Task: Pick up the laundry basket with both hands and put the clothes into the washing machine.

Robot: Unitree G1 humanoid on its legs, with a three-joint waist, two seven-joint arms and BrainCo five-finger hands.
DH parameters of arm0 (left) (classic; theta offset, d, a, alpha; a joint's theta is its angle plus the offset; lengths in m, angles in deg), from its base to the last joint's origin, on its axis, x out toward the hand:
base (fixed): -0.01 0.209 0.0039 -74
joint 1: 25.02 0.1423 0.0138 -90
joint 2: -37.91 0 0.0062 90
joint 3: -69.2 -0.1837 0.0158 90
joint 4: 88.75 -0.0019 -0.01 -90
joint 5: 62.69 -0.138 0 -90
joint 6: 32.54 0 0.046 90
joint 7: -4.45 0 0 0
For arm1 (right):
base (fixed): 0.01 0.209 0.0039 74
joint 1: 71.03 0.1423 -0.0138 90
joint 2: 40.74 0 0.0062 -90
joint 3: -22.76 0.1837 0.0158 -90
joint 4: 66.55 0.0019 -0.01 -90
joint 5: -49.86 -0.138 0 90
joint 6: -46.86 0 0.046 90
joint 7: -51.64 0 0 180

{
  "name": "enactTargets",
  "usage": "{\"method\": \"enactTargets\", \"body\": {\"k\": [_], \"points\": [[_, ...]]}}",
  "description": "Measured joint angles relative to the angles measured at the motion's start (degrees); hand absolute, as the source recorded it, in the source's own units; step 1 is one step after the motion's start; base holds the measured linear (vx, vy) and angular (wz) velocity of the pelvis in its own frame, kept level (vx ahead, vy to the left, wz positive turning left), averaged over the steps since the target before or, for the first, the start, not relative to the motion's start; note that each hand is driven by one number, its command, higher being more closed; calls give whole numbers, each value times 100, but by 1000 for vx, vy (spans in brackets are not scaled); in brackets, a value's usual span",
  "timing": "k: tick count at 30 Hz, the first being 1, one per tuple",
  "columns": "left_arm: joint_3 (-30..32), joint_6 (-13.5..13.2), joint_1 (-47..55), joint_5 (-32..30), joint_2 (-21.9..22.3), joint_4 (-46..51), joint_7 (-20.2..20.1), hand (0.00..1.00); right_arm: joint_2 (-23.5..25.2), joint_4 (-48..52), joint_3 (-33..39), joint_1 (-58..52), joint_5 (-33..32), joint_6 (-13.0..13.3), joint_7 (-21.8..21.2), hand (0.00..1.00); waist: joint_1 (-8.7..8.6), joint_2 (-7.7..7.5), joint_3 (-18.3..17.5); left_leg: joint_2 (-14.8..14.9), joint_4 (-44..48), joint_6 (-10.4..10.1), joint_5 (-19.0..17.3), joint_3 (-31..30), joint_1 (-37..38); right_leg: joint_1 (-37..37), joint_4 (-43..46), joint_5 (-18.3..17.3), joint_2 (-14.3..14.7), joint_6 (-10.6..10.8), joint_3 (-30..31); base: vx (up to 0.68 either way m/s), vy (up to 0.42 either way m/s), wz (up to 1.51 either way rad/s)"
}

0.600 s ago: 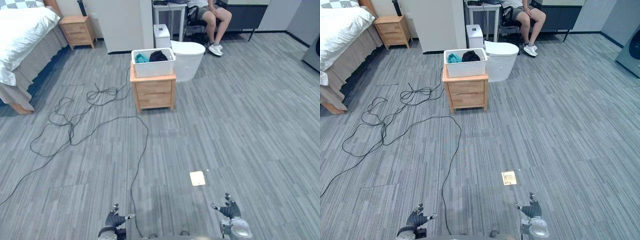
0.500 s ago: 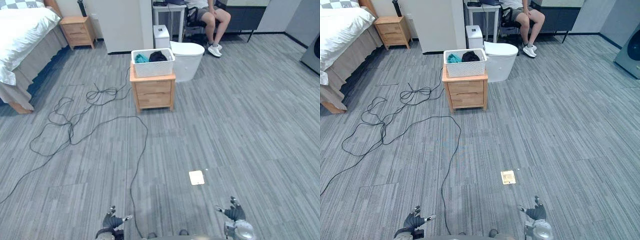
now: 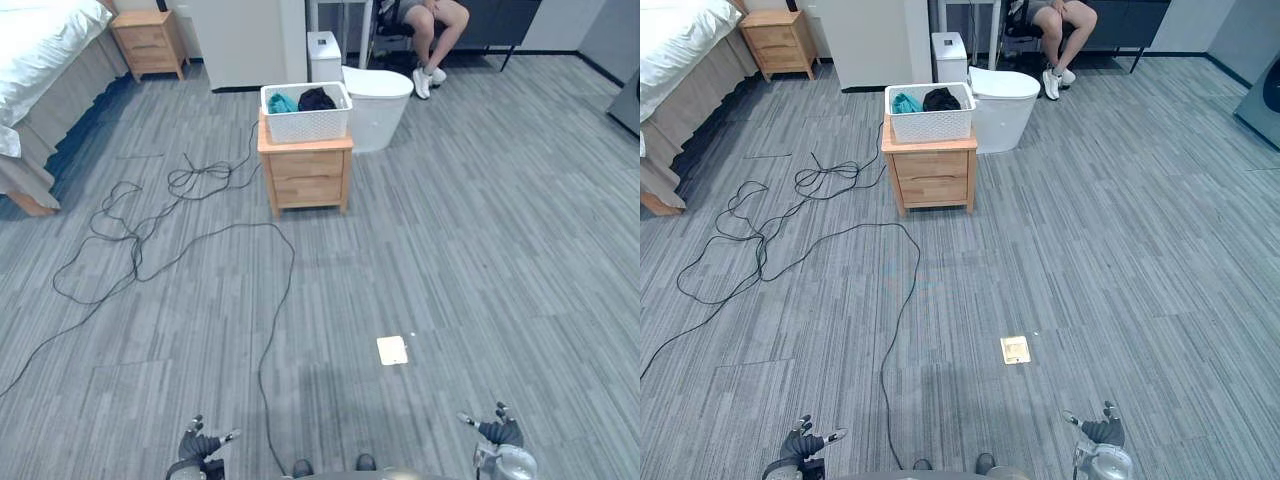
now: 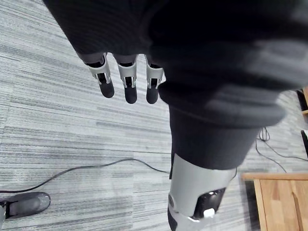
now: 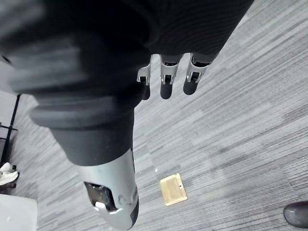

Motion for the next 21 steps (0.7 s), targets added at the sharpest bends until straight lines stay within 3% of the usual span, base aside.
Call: {"method": "enactTargets", "body": {"k": [4, 9, 11, 12, 13, 14, 15, 16, 17, 18, 19, 21], "points": [[2, 0, 2, 18, 20, 199, 2, 0, 4, 17, 84, 207, -141, 2, 5, 0, 12, 51, 122, 13, 311, 82, -220, 15, -234, -96, 34, -9, -17, 11, -14, 5, 5, 1], [4, -1, 37, 85, 156, 573, 55, 0, -1, 54, 208, 365, -185, -4, 102, 0, 88, 155, 294, 68, 1350, 188, -926, 212, -903, -559, 510, -379, -104, 131, 150, 13, 38, -21], [-4, -11, 27, 166, 177, 849, 109, 0, 1, 53, 197, 371, -185, -25, 148, 0, 121, 155, 454, 85, 1919, 265, -1430, 333, -1074, -1059, 1733, -987, -240, 377, 209, 53, 111, -22], [-19, -15, -4, 244, 167, 909, 123, 0, 1, 56, 138, 330, -187, -34, 151, 0, 112, 168, 591, 62, 2107, 358, -1646, 276, -1021, -1390, 2702, -1099, -356, 437, 135, 55, 123, -6], [-38, -17, -8, 250, 159, 941, 132, 0, 5, 57, 96, 323, -191, -35, 156, 0, 71, 199, 645, 65, 2203, 419, -1706, 214, -955, -1623, 3326, -1091, -407, 443, 79, 186, 156, 14], [-87, -26, -31, 256, 95, 952, 154, 0, 36, 55, -16, 270, -195, -67, 165, 0, -4, 170, 722, 57, 2299, 490, -1783, 158, -839, -2023, 4006, -1307, -427, 437, 41, 184, 100, 17], [-107, -23, -51, 262, 62, 950, 179, 0, 48, 55, -59, 248, -195, -74, 165, 0, -5, 154, 754, 57, 2338, 494, -1849, 152, -765, -2156, 4107, -1395, -430, 410, 35, 282, 118, 11], [-164, -16, -84, 293, 2, 945, 227, 0, 52, 55, -105, 199, -196, -86, 171, 0, 1, 196, 832, 55, 2341, 510, -1905, 152, -619, -2399, 4058, -1451, -441, 379, -99, 346, 81, 15], [-184, -18, -202, 297, -33, 945, 234, 0, 17, 55, -176, 213, -199, -98, 172, 0, -6, 108, 907, 60, 2254, 500, -1914, 73, -382, -2541, 3724, -1432, -443, 355, -282, 427, 91, 30], [-209, -19, -295, 302, -44, 945, 242, 0, -1, 56, -186, 221, -197, -101, 174, 0, -38, 204, 1014, 62, 2096, 487, -1910, -22, -219, -2650, 3315, -1377, -416, 368, -457, 394, 52, 43], [-245, -22, -397, 303, -53, 946, 245, 0, -16, 56, -187, 234, -198, -102, 175, 0, -49, 157, 1048, 74, 1980, 470, -1905, -87, -102, -2710, 3011, -1242, -391, 320, -577, 353, 16, 50], [-290, -45, -619, 303, -75, 944, 248, 0, -37, 56, -200, 323, -193, -113, 176, 0, -124, 76, 1211, 23, 1512, 202, -1866, -224, 401, -2919, 1593, -401, -364, 219, -961, 490, -13, 51]]}}
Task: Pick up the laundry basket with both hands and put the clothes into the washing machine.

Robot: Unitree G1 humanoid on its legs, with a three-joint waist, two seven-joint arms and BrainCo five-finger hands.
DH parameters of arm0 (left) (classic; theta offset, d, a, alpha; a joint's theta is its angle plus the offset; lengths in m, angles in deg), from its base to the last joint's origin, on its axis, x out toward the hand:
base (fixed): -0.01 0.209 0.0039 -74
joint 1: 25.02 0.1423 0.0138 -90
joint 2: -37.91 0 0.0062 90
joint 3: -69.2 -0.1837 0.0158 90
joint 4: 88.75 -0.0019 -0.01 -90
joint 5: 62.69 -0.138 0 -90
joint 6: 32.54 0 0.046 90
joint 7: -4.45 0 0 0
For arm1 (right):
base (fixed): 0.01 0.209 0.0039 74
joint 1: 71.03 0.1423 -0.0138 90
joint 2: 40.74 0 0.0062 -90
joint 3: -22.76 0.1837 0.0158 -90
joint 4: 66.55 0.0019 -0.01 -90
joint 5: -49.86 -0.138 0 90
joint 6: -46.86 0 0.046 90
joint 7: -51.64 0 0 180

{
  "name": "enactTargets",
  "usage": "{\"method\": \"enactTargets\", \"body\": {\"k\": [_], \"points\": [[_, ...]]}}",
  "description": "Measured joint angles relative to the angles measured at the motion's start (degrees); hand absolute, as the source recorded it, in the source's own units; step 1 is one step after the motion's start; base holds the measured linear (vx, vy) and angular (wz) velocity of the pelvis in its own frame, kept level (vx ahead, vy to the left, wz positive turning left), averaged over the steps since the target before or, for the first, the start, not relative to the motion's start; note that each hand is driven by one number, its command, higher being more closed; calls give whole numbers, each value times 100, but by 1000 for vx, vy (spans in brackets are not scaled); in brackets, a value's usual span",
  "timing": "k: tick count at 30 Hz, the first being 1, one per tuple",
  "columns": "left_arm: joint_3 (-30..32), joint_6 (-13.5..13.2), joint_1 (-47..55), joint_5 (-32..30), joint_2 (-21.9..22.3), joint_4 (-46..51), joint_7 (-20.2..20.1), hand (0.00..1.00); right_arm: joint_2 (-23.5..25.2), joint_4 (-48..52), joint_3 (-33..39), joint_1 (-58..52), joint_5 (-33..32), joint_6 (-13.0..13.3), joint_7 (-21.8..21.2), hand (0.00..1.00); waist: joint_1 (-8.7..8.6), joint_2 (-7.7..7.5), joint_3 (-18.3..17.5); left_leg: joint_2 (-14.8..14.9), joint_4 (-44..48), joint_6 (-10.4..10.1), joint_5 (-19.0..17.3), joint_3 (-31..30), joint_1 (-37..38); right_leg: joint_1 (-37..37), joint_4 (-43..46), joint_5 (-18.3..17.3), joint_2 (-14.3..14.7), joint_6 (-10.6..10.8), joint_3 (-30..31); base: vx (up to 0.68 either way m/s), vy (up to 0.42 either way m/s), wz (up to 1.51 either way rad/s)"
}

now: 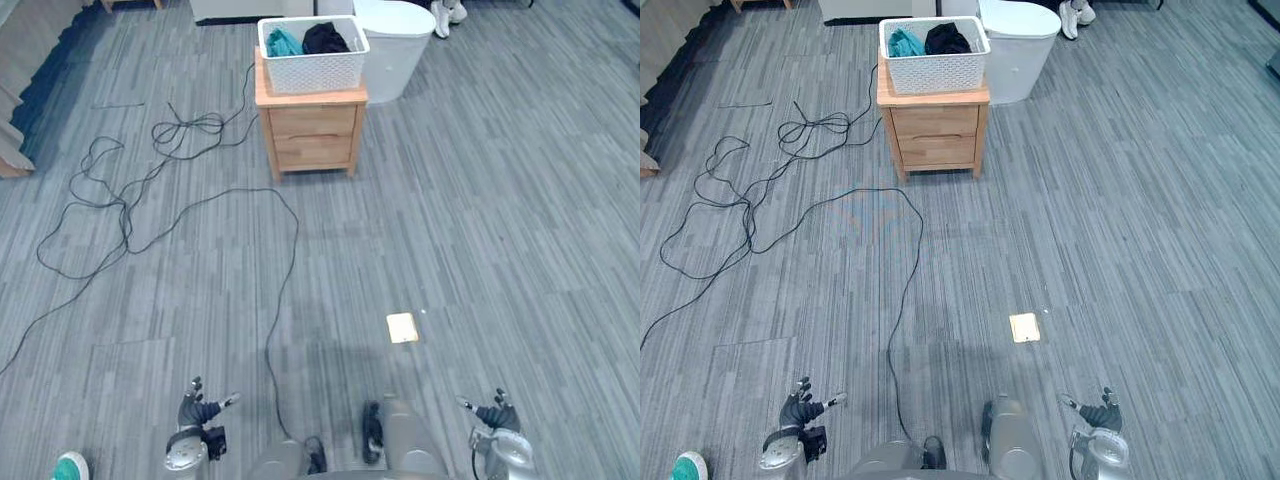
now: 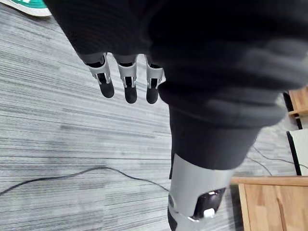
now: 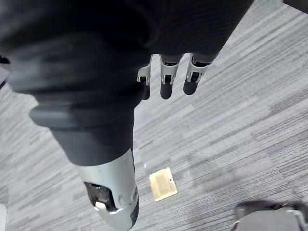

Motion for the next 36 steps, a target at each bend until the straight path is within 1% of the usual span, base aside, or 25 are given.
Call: {"method": "enactTargets", "body": {"k": [2, 3, 4, 5, 6, 7, 8, 9, 10, 12, 15, 16, 18, 19, 20, 21, 23, 25, 26, 27, 28, 30, 33, 34, 36], "points": [[-41, -4, 26, -4, -13, -24, -9, 0, -12, 91, -80, -2, 7, 0, 3, 0, -90, -124, -1, -77, -141, -277, -140, -118, 357, -125, -416, 380, -15, -235, -67, 628, -83, 52], [-44, -4, 31, -10, 63, -35, -25, 0, -43, 187, -77, -77, 9, -5, -6, 0, -174, -98, -23, 17, -129, -426, -225, -217, 559, -152, -145, 1075, -18, -722, 24, 604, -102, 50], [-40, -5, 52, -10, 89, -40, -29, 0, -48, 228, -77, -67, 11, -6, -22, 0, -188, -1, -67, 105, -67, -475, -220, -244, 552, -238, 95, 1177, -13, -848, -33, 766, -185, 30], [-32, -5, 39, -11, 101, -83, -34, 0, -37, 281, -78, 21, 12, -5, -62, 0, -199, 141, -83, 264, 307, -802, -68, -186, 433, -382, 669, 777, 7, -1093, -111, 674, -207, 9], [53, 8, 49, -12, 176, -164, -34, 0, -16, 373, -110, 26, 29, -21, -79, 0, -188, 183, -37, 410, 1505, -1419, 446, 35, 111, -121, 1026, 265, 43, -1032, -93, 823, -262, 3], [75, 13, 64, -12, 210, -174, -35, 0, -20, 405, -126, 10, 36, -32, -80, 0, -192, 214, -20, 485, 1851, -1433, 618, 85, 14, 10, 1024, 184, 81, -1031, -92, 728, -242, -5], [131, 15, 208, -12, 323, -161, -38, 0, -37, 481, -270, -20, 67, -33, -85, 0, -182, 275, -11, 861, 3480, -1403, 1317, 186, -456, 593, 863, -42, 224, -1052, -87, 564, -176, -11], [134, 15, 252, -12, 350, -158, -46, 0, -28, 537, -348, -27, 65, -35, -87, 0, -169, 279, -10, 1068, 4204, -1277, 1238, 317, -691, 880, 774, -111, 307, -1094, -76, 651, -185, -21], [142, 18, 268, -12, 405, -144, -73, 0, 27, 842, -438, -110, 64, -9, -85, 0, -73, 251, -1, 1390, 5163, -892, 980, 590, -1173, 1384, 571, -253, 387, -1124, -19, 581, -140, -28], [185, 19, 268, -11, 575, -11, -157, 0, 52, 1204, -451, -170, 24, 57, -74, 0, 92, 172, 1, 1570, 5393, -566, 775, 918, -1865, 1958, 216, -394, 396, -1057, 139, 565, -105, -29], [185, 31, 318, -26, 763, 25, -165, 0, 48, 1443, -497, -205, -2, 70, -65, 0, 250, 151, 13, 1561, 4063, -348, 635, 1205, -2739, 2748, -345, -557, 403, -896, 283, 524, -11, -21], [178, 37, 371, -32, 808, 34, -167, 0, 50, 1569, -561, -239, 0, 69, -60, 0, 321, 142, 14, 1423, 3116, -385, 659, 1206, -2923, 3004, -459, -680, 380, -815, 360, 509, 57, -31], [170, 54, 441, -39, 871, 32, -165, 0, 55, 1549, -517, -284, 1, 99, -46, 0, 445, 140, -14, 1047, 1035, -755, 943, 856, -2951, 3406, -575, -984, 354, -572, 524, 644, 152, -35], [171, 55, 454, -41, 876, 26, -161, 0, 48, 1524, -513, -285, 4, 98, -41, 0, 454, 164, -29, 1020, 838, -779, 961, 810, -2950, 3461, -583, -1035, 357, -533, 553, 555, 213, -41], [181, 59, 527, -52, 860, -28, -153, 0, 51, 1391, -523, -281, 6, 97, -28, 0, 466, 187, -99, 939, 532, -680, 1404, 668, -2921, 3620, -574, -1237, 314, -375, 691, 462, 220, -57], [244, 67, 666, -53, 835, -84, -158, 0, 126, 1247, -560, -291, 8, 76, -41, 0, 506, -9, -322, 746, 535, -435, 1863, 681, -2853, 3677, -556, -1397, 87, -200, 894, 735, 325, -61], [293, 68, 666, -62, 819, -108, -141, 0, 224, 1216, -532, -337, 26, 83, -44, 0, 470, -193, -476, 536, 882, -79, 1486, 784, -2882, 3600, -237, -1421, -229, -88, 996, 660, 263, -39], [277, 69, 660, -56, 827, -146, -144, 0, 278, 1081, -523, -341, 137, 52, -47, 0, 475, -290, -475, 428, 1435, 58, 910, 1015, -2524, 3195, 1464, -1398, -573, 165, 1299, 654, 274, -54], [263, 72, 652, -58, 810, -228, -141, 0, 304, 1058, -596, -342, 198, 45, -55, 0, 446, -292, -470, 340, 1477, 59, 590, 1018, -2109, 2633, 3053, -995, -816, 436, 1398, 653, 249, -66], [197, 99, 628, -61, 785, -308, -130, 0, 304, 1041, -714, -351, 260, 42, -59, 0, 416, -263, -460, 257, 1426, 225, 244, 995, -1639, 2156, 4222, -1045, -894, 356, 1419, 523, 175, -53], [165, 111, 623, -60, 759, -323, -123, 0, 302, 1040, -783, -374, 271, 41, -61, 0, 391, -244, -460, 250, 1390, 224, 181, 988, -1441, 1961, 4531, -1129, -892, 261, 1381, 516, 136, -26], [62, 102, 607, -57, 645, -344, -120, 0, 301, 1035, -885, -394, 296, 44, -64, 0, 264, -205, -482, 250, 1118, 196, 169, 986, -912, 1456, 4456, -1306, -778, 52, 1083, 445, 76, 5], [39, 110, 470, -57, 589, -431, -127, 0, 272, 962, -864, -430, 293, 45, -64, 0, 93, -178, -462, 310, 807, 109, 217, 997, -376, 800, 2964, -1414, -454, 5, 826, 495, 14, 33], [40, 111, 399, -56, 577, -472, -126, 0, 258, 887, -823, -473, 292, 39, -63, 0, 93, -155, -445, 350, 804, -117, 278, 982, -219, 701, 2048, -1227, -304, -13, 893, 510, -62, 47], [38, 107, 402, -61, 590, -490, -130, 0, 253, 893, -809, -565, 294, 12, -66, 0, 93, -268, -488, 322, 795, -336, 170, 784, 47, 753, 1021, -116, -93, -207, 1050, 527, -90, 52]]}}
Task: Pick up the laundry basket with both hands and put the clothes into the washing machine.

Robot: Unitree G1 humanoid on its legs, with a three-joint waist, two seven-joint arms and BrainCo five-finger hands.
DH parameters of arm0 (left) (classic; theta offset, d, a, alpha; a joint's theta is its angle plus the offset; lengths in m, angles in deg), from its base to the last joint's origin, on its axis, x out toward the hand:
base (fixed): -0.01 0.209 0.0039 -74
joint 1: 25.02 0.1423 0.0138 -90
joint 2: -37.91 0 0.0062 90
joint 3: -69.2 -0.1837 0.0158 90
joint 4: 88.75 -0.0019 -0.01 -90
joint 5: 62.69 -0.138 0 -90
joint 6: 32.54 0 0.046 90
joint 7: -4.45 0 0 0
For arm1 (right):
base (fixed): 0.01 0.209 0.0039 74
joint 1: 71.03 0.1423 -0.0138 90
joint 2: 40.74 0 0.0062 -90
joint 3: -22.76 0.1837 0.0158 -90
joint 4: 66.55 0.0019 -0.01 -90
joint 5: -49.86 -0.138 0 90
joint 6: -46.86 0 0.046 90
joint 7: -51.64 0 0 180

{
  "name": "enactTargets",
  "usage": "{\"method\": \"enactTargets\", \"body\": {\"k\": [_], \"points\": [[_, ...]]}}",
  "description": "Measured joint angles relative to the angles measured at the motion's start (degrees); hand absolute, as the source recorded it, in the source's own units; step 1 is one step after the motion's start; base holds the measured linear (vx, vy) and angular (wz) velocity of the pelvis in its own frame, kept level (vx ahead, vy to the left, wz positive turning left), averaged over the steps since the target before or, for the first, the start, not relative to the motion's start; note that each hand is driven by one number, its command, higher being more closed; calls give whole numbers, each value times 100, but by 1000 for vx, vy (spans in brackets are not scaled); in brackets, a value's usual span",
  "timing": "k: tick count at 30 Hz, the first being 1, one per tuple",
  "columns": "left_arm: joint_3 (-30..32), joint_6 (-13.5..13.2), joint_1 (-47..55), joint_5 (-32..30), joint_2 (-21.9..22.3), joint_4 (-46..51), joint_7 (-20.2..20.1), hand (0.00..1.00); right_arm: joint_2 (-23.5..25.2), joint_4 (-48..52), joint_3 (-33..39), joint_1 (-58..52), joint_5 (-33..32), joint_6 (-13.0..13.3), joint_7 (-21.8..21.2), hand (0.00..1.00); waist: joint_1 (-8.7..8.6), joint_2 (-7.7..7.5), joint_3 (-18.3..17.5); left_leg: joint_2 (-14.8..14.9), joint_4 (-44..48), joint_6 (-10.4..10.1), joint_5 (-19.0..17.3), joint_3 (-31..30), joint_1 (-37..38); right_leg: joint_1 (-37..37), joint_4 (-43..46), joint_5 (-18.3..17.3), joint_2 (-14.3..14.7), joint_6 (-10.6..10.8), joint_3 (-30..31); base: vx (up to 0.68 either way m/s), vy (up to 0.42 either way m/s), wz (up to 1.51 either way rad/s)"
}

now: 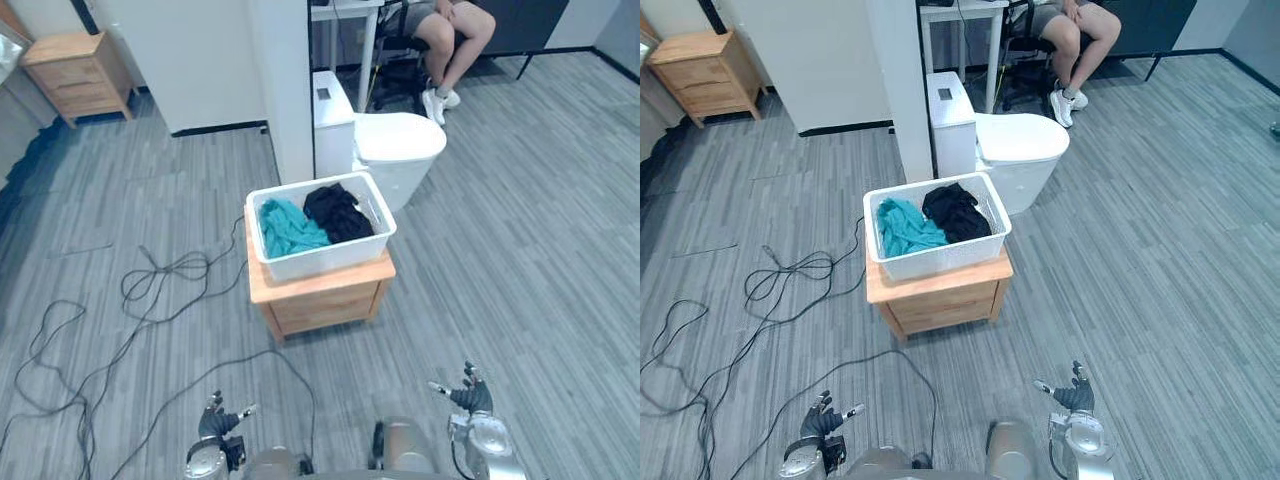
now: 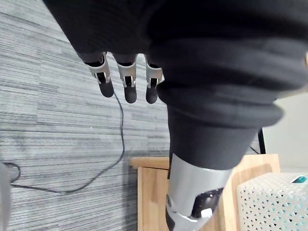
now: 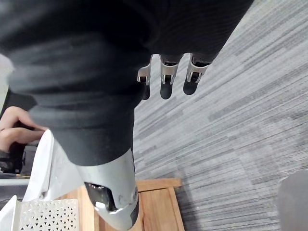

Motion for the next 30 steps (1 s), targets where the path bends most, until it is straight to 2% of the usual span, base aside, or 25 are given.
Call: {"method": "enactTargets", "body": {"k": [1, 2, 3, 4, 5, 6, 7, 8, 10, 11, 12, 13, 14, 15, 19, 22, 25, 30], "points": [[11, 8, -21, -5, 109, -75, -4, 0, -60, -7, 14, -64, 6, -26, -1, 0, -13, 157, -3, 104, 58, -140, -75, -168, 139, 88, 161, 174, 67, -188, -39, 548, -82, 32], [30, -1, 2, -13, 155, -51, -10, 0, -54, 62, 2, -87, 7, -40, -4, 0, 37, 198, -49, 210, 283, -276, 9, -179, 98, 83, 302, -13, 64, -236, -89, 744, -161, 41], [50, 1, -8, -20, 231, -50, -13, 0, -24, 331, -18, -90, 10, -52, -45, 0, 19, 258, -11, 307, 1088, -435, 219, -261, -221, 242, 374, -274, 54, -272, -203, 593, -136, 24], [97, 4, -6, -22, 280, -38, -16, 0, -14, 455, -30, -104, 10, -52, -79, 0, 1, 277, 10, 394, 1674, -440, 415, -292, -422, 385, 341, -365, 72, -291, -236, 478, -154, 24], [204, 7, 11, -22, 372, -18, -15, 0, -19, 544, -100, -114, 11, -50, -111, 0, 41, 273, 26, 555, 2539, -477, 873, -374, -763, 656, 247, -472, 83, -330, -246, 340, -98, 7], [217, 7, 61, -21, 438, 46, -22, 0, -11, 663, -188, -124, 11, -46, -110, 0, 61, 271, 51, 857, 3601, -435, 1026, -391, -1175, 1060, 73, -579, 122, -383, -289, 327, -83, 2], [207, 7, 72, -19, 454, 82, -24, 0, 27, 700, -237, -115, 8, -41, -108, 0, 71, 277, 53, 972, 3948, -334, 903, -359, -1335, 1245, -4, -601, 147, -407, -292, 434, -70, -8], [200, 6, 104, -17, 473, 190, -23, 0, 12, 778, -265, -107, 8, -38, -110, 0, 151, 232, 53, 1101, 4194, -272, 705, -295, -1588, 1482, -141, -619, 157, -431, -260, 330, -22, -34], [197, 1, 122, -11, 473, 389, -22, 0, 43, 943, -273, -108, 7, -25, -106, 0, 287, 207, 58, 1133, 3670, -174, 436, -187, -1916, 1697, -343, -694, 114, -306, -146, 319, 50, -40], [192, 0, 107, -9, 487, 457, -24, 0, 23, 968, -267, -107, 7, -19, -100, 0, 323, 252, 38, 1043, 2883, -143, 365, -169, -2091, 1709, -348, -763, 72, -195, -109, 312, 161, -20], [188, 0, 105, -8, 524, 486, -22, 0, 14, 978, -192, -127, 6, -29, -96, 0, 332, 347, 8, 929, 1730, -223, 492, -231, -2085, 1718, -277, -833, 68, -77, -75, 245, 179, -13], [179, 0, 112, -8, 557, 490, -21, 0, 14, 1046, -119, -160, 4, -42, -95, 0, 331, 444, -36, 885, 1066, -305, 777, -257, -2034, 1718, -236, -893, 111, -2, -65, 248, 189, 0], [168, 5, 96, 7, 538, 487, -19, 0, 101, 1080, -49, -210, 7, -63, -84, 0, 324, 371, -64, 722, 697, -261, 632, -262, -1816, 1722, -134, -1050, 16, 139, -8, 233, 155, 15], [165, 2, 113, 15, 457, 582, -19, 0, 139, 1219, -32, -286, 15, -64, -85, 0, 308, 196, -86, 496, 421, -236, 648, -248, -1662, 1737, -189, -1057, -172, 154, -14, 215, 139, 15], [180, -5, 206, 207, 390, 973, -13, 0, 137, 1742, 2, -328, 42, -50, 12, 0, 326, 68, -157, 350, 349, -232, 646, -226, -1664, 1840, -485, -1001, -297, 249, 6, 134, 86, 2], [179, -31, 234, 338, 315, 1421, -9, 0, 81, 1990, 36, -197, 66, -18, 84, 0, 332, 67, -167, 325, 123, -217, 656, -219, -1633, 1890, -791, -928, -272, 338, 55, 73, 17, -6], [140, -69, 215, 352, 292, 1510, 4, 0, -75, 1973, 44, -52, 134, -17, 143, 0, 324, 101, -187, 274, -146, -193, 721, -158, -1509, 1892, -906, -865, -236, 330, 157, 37, -8, -15], [-483, -70, -224, 350, 164, 1496, 141, 0, -565, 1065, 25, 751, 191, -59, 190, 0, 161, 300, -156, 177, -991, -144, 1317, -165, -1634, 1521, -1262, -400, -182, 304, 297, -8, 10, -11]]}}
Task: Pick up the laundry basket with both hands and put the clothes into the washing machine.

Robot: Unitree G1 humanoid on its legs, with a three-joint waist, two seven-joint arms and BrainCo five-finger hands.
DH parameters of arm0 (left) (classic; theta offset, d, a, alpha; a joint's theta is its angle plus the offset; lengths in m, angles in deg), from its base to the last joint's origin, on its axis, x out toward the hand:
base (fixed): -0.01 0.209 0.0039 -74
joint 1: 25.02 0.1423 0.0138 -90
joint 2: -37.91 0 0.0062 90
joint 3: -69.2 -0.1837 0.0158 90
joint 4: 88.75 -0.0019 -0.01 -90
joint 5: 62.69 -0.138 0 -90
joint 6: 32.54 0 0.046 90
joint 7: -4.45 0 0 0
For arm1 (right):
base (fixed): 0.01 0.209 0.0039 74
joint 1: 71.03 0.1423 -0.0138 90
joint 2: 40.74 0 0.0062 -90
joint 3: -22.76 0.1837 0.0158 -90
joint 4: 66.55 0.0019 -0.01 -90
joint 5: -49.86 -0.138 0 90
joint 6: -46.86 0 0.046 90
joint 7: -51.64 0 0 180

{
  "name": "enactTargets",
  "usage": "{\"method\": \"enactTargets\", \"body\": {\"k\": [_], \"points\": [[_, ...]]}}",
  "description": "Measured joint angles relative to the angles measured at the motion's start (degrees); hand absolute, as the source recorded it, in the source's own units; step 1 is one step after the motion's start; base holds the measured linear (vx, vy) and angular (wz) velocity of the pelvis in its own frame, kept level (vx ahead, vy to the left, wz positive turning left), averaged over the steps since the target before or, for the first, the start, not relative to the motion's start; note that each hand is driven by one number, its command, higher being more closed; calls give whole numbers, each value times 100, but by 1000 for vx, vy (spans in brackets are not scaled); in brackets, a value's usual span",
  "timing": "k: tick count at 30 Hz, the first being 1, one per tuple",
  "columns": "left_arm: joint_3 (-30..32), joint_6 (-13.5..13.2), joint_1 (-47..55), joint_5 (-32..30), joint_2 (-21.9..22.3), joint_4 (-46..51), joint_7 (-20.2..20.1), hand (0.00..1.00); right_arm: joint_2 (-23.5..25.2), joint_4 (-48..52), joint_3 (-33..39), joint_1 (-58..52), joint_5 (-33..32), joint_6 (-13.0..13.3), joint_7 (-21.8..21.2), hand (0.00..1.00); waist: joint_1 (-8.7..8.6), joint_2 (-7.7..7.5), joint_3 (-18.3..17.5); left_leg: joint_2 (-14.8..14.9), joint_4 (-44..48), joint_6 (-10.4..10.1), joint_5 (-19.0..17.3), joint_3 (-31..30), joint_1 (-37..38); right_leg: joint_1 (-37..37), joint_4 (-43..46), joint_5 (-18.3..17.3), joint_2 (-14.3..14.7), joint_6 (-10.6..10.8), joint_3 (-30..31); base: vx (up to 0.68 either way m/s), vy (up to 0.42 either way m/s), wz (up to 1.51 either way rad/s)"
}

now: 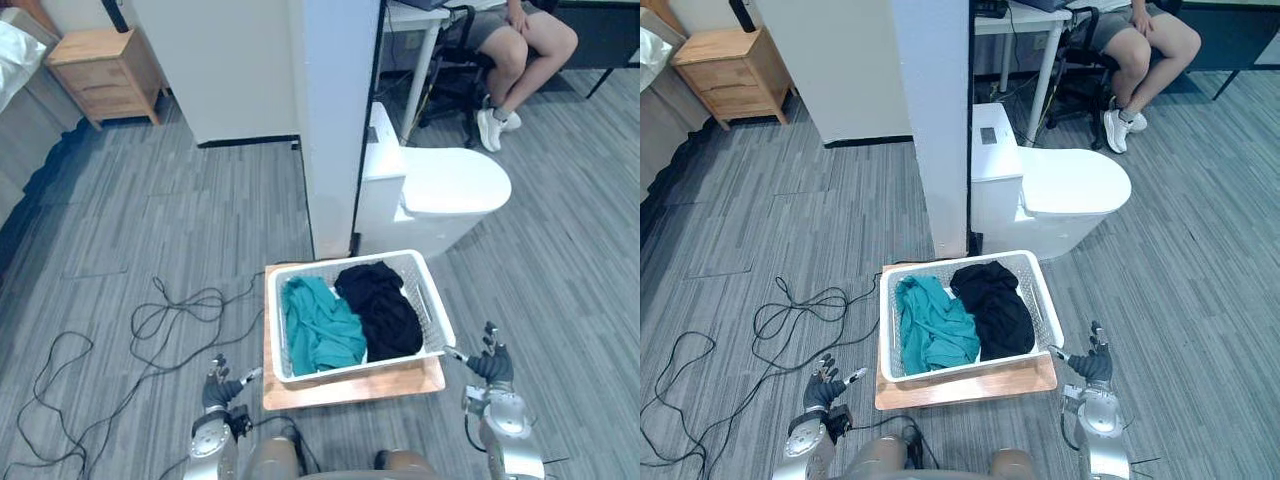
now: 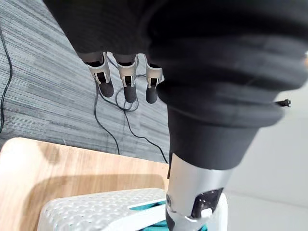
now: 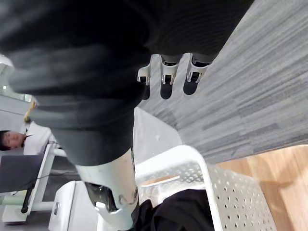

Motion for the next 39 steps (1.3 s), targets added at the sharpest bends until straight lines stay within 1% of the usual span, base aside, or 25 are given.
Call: {"method": "enactTargets", "body": {"k": [2, 5, 6, 7, 8, 9, 10, 11, 13, 14, 18, 20, 24, 26, 31, 32, 34, 36, 38, 39], "points": [[-231, -2, -341, -3, -20, -16, 71, 0, -156, -384, -84, 384, 27, -2, 98, 0, -16, 87, 95, 0, -154, 15, 179, -12, -135, -187, -62, 157, 27, -12, 19, -86, 27, -3], [-480, -24, -1046, -16, -46, -257, 166, 0, -291, -1036, -296, 1127, 29, -26, 157, 0, -45, 152, 392, -4, -225, 54, 374, -30, -381, -465, -63, 282, 38, -9, 64, -151, 28, -4], [-552, -28, -1460, -22, -63, -537, 229, 0, -315, -1378, -423, 1580, 28, -64, 181, 0, -58, 165, 538, -21, -316, 77, 522, -39, -519, -665, -60, 344, 38, 3, 125, -144, 20, -8], [-576, -29, -1617, -24, -77, -665, 241, 0, -319, -1514, -454, 1764, 28, -74, 183, 0, -61, 175, 605, -23, -351, 75, 566, -51, -565, -740, -59, 370, 41, -1, 145, -180, 26, -12], [-629, -26, -1926, -44, -99, -922, 307, 0, -350, -1810, -537, 2156, 25, -94, 191, 0, -70, 201, 767, -16, -376, 86, 593, -93, -643, -851, -42, 402, 55, -3, 175, -197, 31, -11], [-660, -8, -2230, -73, -96, -1179, 410, 100, -383, -2065, -573, 2541, 23, -118, 191, 0, -79, 226, 934, -16, -381, 115, 656, -93, -732, -975, 14, 436, 58, 9, 203, -201, 33, -11], [-662, 4, -2364, -77, -92, -1289, 476, 100, -403, -2180, -601, 2723, 22, -125, 193, 0, -79, 229, 1007, -18, -387, 119, 674, -86, -772, -1063, 87, 439, 57, 9, 233, -211, 38, -11], [-661, 25, -2604, -82, -94, -1506, 562, 100, -449, -2371, -689, 3068, 22, -143, 194, 100, -71, 230, 1149, -26, -393, 117, 728, -66, -838, -1223, 235, 439, 53, 10, 295, -168, 31, -10], [-666, 1, -2909, -83, -89, -1624, 643, 100, -479, -2495, -779, 3469, 20, -222, 185, 100, -49, 237, 1290, -15, -432, 105, 784, -38, -939, -1464, 431, 436, 46, 13, 330, -198, 16, -10], [-676, 26, -3086, -84, -83, -1665, 654, 100, -492, -2556, -802, 3606, 16, -238, 178, 100, 8, 246, 1306, -19, -515, 104, 863, -21, -975, -1592, 526, 435, 44, 16, 353, -200, -4, -7], [-653, 30, -3299, -70, -120, -1700, 859, 100, -524, -2552, -1055, 3724, -66, -237, 64, 100, 53, 243, 1307, -16, -574, 54, 945, -16, -1114, -1851, 699, 432, 51, 15, 422, -92, -10, -1], [-640, 31, -3303, -62, -206, -1700, 876, 100, -590, -2478, -1111, 3704, -194, -239, 57, 100, 48, 243, 1307, -17, -586, 41, 962, -7, -1156, -1936, 753, 432, 55, 15, 458, 2, -13, -7], [-643, 40, -3282, -6, -374, -1670, 885, 100, -648, -2357, -1216, 3541, -487, -234, 23, 100, 48, 243, 1307, -9, -609, 61, 993, 30, -1139, -1947, 737, 434, 67, 16, 497, 44, -9, -6], [-644, 46, -3138, 6, -467, -1480, 886, 100, -652, -2061, -1259, 3316, -525, -226, 18, 100, 40, 241, 1308, -13, -611, 94, 1018, 71, -1103, -1927, 720, 436, 72, 16, 527, 79, -12, -11], [-654, 77, -2752, 101, -533, -1129, 889, 100, -627, -1614, -1266, 2758, -680, -194, -67, 100, 15, 239, 1309, -64, -738, 94, 1017, 61, -808, -1645, 544, 452, 84, 17, 563, 87, 0, -8], [-658, 78, -2659, 99, -534, -1051, 889, 100, -610, -1438, -1230, 2581, -678, -153, -60, 0, -5, 238, 1310, -65, -766, 93, 1016, 54, -746, -1576, 491, 466, 89, 22, 567, 53, 11, -3], [-659, 79, -2517, 98, -533, -948, 890, 100, -544, -1237, -1084, 2351, -649, -55, -53, 0, -30, 235, 1311, -69, -810, 93, 1014, 55, -680, -1497, 412, 492, 95, 35, 563, 35, 4, -4], [-667, 82, -2349, 96, -516, -824, 890, 100, -453, -1058, -946, 2089, -582, -38, -37, 0, -60, 234, 1311, -80, -912, 93, 1014, 62, -582, -1416, 305, 530, 101, 50, 568, 28, 15, -5], [-632, 82, -2085, 94, -523, -652, 884, 100, -270, -898, -670, 1720, -392, -26, -18, 0, -124, 229, 1308, -106, -947, 93, 1014, 53, -530, -1305, 121, 590, 89, 79, 566, 37, 24, -3], [-621, 82, -2033, 93, -523, -619, 876, 100, -244, -865, -611, 1628, -318, -28, 0, 0, -129, 228, 1308, -112, -952, 93, 1013, 55, -523, -1291, 92, 602, 84, 85, 569, 43, 23, -1]]}}
